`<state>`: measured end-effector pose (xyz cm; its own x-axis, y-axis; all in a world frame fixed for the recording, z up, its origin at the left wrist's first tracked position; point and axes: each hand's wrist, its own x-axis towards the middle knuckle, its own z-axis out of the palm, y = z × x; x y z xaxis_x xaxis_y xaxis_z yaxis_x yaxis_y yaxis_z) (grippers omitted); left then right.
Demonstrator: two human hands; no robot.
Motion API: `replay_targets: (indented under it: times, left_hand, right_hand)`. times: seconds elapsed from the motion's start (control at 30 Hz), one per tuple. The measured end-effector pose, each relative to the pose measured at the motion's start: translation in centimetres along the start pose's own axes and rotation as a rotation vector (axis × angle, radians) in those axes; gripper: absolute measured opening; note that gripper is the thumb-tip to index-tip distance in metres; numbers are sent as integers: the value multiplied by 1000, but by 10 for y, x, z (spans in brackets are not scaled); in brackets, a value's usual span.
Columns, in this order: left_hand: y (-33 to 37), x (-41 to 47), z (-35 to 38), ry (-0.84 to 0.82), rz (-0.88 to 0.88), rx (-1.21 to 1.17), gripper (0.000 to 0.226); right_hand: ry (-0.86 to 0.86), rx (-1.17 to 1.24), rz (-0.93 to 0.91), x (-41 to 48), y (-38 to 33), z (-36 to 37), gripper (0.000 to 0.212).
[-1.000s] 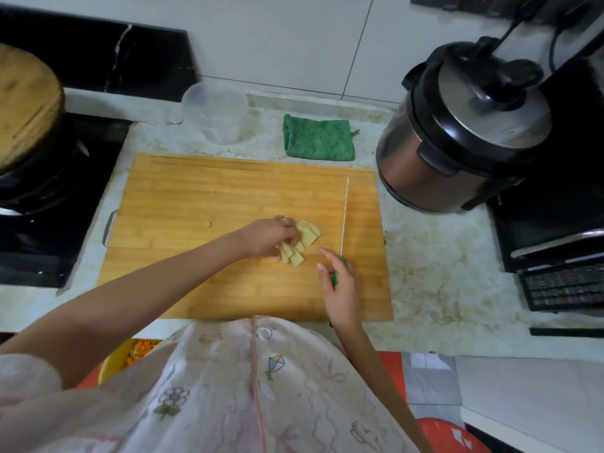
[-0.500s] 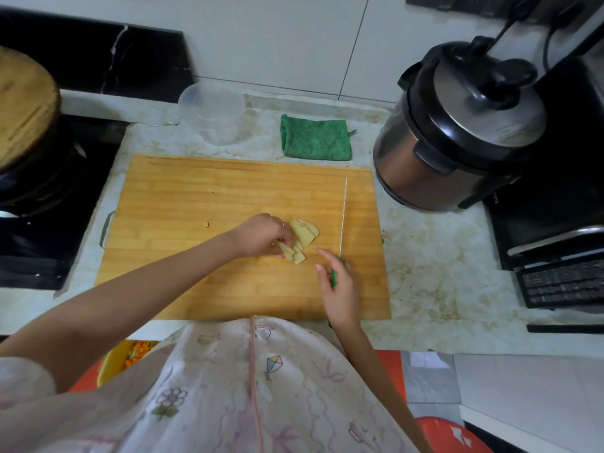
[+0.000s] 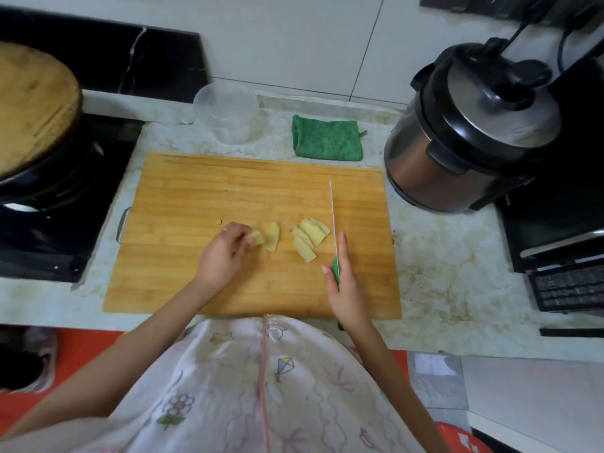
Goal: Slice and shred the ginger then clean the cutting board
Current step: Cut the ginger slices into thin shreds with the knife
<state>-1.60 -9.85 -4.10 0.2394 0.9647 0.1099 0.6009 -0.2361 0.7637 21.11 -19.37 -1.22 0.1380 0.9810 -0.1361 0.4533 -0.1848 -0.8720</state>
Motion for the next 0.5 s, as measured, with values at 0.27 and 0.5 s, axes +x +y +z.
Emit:
replay_targets:
  times: [0.27,0.5]
  left_hand:
    - [-34,-19,-46,324,-429,-121,11]
    - [-37,-33,-49,449,-430,-199,13]
  right_hand:
    - [-413,280,97,6,-38,56,49]
    - [-565,215,184,-3,-42,84,43]
